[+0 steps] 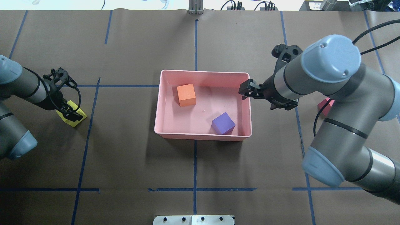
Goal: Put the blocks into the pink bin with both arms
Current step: 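Release purple cube, withdraw right gripper while left gripper grips yellow cube, then carry yellow cube into bin with left gripper while right moves to pink cube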
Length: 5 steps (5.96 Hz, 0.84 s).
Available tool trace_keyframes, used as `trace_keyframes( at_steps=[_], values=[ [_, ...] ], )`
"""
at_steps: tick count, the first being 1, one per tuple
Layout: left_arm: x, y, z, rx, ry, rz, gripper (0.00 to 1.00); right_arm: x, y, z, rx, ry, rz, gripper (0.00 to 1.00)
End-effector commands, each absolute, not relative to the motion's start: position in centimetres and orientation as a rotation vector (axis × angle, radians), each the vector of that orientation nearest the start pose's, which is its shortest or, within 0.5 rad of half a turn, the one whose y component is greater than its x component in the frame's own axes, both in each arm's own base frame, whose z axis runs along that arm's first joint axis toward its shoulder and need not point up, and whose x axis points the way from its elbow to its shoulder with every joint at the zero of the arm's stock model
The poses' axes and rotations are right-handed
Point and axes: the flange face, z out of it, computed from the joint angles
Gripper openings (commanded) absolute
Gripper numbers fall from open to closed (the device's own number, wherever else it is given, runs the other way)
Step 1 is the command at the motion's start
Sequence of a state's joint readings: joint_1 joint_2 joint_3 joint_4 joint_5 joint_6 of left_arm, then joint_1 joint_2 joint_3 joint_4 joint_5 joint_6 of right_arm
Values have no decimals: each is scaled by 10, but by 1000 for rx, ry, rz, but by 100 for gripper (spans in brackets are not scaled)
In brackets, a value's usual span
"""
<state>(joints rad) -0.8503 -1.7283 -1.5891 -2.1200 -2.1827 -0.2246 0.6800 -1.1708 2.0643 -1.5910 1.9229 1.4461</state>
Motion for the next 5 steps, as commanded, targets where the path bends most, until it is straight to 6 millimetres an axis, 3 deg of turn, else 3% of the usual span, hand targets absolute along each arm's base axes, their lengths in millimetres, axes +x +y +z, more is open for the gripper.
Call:
trace_keyframes(
  at_steps=[1,2,3,4,5],
  values=[
    [325,-486,463,397,902,603,30,-329,-423,267,32,-882,405,100],
    [334,-496,403,424,973,507,30,-322,-427,282,35,-856,422,100],
    [343,-503,323,418,1082,351,31,-310,-430,298,46,-826,418,100],
    [368,-499,256,386,1182,255,31,-298,-434,318,72,-791,364,100],
    [407,-480,208,309,1261,201,32,-284,-441,331,102,-764,313,100]
  ],
)
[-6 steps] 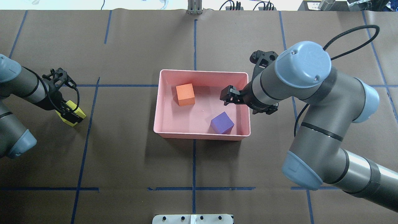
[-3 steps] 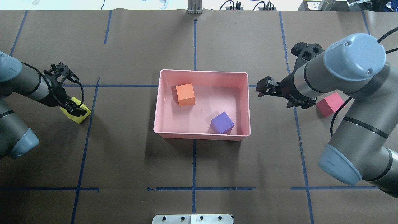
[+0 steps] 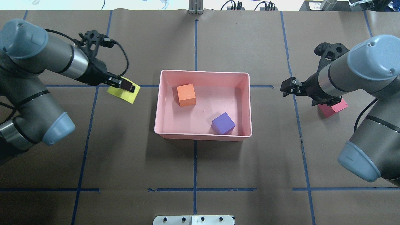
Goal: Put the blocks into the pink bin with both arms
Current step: 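Carry yellow cube into bin with left gripper while right moves to pink cube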
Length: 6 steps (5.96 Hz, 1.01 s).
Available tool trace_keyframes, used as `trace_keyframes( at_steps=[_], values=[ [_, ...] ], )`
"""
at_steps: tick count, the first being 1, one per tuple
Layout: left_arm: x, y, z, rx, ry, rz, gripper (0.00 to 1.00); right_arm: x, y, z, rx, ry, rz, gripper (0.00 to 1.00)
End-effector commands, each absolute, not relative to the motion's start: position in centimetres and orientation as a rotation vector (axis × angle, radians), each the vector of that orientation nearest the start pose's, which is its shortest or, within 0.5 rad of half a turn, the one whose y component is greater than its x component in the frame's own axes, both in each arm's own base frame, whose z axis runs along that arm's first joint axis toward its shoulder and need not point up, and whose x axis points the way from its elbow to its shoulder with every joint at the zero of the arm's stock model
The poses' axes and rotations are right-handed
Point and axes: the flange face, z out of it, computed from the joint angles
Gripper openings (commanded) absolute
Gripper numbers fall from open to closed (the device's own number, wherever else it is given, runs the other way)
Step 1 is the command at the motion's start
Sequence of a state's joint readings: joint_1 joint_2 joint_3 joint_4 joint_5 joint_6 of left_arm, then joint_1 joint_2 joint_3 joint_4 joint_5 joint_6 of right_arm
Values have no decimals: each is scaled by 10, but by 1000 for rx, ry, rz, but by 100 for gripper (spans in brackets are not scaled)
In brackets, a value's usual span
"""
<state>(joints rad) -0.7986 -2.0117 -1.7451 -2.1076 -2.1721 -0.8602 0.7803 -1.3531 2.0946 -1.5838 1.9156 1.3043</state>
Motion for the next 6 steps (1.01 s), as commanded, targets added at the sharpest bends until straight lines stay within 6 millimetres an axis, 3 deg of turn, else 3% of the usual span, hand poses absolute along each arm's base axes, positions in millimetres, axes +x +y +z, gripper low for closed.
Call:
trace_keyframes(
  at_steps=[1,2,3,4,6],
  values=[
    [437,-470,179,328,1277,166,34,-279,-451,347,121,-731,258,100],
    [478,-439,168,373,1265,172,41,-276,-461,362,144,-697,180,100],
    [483,-437,172,388,1253,175,84,-268,-475,381,172,-654,72,100],
    [482,-436,171,389,1255,179,100,-264,-481,396,186,-625,-26,100],
    [476,-434,166,397,1264,178,100,-257,-488,439,212,-553,-316,100]
  ],
)
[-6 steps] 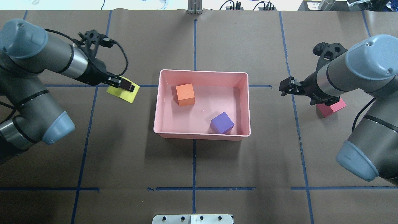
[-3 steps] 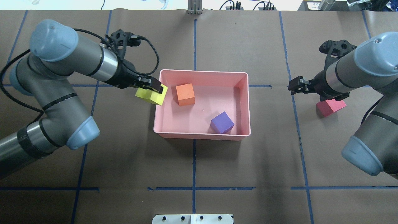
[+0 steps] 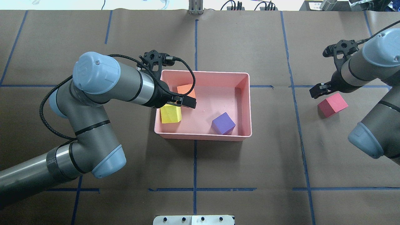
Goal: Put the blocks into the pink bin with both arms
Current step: 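Carry yellow cube into bin with left gripper while right moves to pink cube, then grasp and lift pink cube with right gripper while left gripper withdraws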
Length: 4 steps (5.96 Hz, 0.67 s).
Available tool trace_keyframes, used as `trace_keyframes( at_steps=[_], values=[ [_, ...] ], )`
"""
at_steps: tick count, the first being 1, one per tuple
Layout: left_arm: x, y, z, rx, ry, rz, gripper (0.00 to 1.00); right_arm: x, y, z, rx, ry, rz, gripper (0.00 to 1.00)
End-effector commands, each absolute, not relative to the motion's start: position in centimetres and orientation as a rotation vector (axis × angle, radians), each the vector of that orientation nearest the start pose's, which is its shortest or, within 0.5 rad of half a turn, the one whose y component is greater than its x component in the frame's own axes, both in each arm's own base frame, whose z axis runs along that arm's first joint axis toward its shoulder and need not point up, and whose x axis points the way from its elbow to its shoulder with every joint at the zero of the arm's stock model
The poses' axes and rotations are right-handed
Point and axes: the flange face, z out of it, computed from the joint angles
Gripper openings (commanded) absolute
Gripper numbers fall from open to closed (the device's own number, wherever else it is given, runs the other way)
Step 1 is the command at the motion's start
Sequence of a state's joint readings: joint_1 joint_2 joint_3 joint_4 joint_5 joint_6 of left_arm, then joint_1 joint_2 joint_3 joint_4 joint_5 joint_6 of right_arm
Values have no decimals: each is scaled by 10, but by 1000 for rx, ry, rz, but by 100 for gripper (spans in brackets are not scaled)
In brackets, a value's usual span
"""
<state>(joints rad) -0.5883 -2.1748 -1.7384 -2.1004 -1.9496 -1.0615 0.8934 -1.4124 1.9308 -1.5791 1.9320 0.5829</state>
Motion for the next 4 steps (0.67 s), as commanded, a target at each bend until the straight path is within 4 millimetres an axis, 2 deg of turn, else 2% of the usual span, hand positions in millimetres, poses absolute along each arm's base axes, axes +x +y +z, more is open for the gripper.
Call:
trace_keyframes(
  at_steps=[1,2,4],
  values=[
    [474,-434,165,398,1267,173,100,-250,-501,473,170,-552,-384,100],
    [474,-434,164,397,1269,170,100,-245,-517,504,168,-609,-442,100],
    [473,-434,162,400,1272,167,100,-255,-517,512,129,-703,-456,100]
  ],
)
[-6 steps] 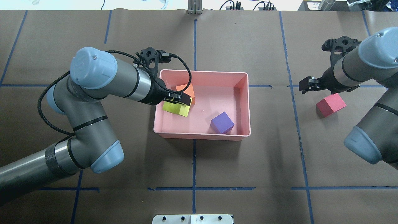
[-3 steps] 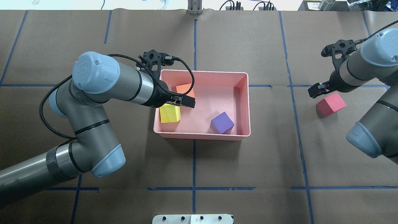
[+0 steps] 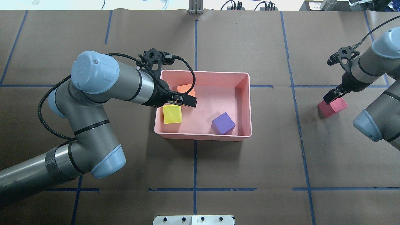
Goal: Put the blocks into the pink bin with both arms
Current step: 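Grasp and lift pink cube with right gripper while left gripper withdraws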
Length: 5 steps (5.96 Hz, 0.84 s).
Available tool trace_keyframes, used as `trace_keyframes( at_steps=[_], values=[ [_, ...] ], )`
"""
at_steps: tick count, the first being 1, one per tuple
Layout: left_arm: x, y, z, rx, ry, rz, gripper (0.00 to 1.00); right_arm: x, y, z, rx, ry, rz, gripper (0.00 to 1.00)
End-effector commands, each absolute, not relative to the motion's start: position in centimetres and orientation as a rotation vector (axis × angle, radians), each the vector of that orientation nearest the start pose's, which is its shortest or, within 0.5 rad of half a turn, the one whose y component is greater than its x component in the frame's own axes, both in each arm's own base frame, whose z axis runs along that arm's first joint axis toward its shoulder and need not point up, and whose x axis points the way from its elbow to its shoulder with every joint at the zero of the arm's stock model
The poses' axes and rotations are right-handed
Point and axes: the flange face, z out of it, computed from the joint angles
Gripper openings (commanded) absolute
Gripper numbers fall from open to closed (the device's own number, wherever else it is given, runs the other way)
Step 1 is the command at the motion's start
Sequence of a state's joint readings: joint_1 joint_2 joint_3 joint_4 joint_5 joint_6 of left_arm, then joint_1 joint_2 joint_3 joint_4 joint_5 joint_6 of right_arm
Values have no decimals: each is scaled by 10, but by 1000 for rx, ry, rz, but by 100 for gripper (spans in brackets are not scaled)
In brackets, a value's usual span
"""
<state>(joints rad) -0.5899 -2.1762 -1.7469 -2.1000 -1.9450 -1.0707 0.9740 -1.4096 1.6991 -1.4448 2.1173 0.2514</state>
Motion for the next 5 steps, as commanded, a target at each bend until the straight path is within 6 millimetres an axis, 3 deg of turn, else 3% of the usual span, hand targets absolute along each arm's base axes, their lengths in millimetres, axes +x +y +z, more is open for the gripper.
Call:
trace_keyframes(
  at_steps=[1,5],
  values=[
    [473,-434,164,398,1269,166,100,-256,-518,524,114,-696,-459,100],
    [468,-432,160,408,1279,164,100,-264,-522,552,73,-683,-457,100]
  ],
)
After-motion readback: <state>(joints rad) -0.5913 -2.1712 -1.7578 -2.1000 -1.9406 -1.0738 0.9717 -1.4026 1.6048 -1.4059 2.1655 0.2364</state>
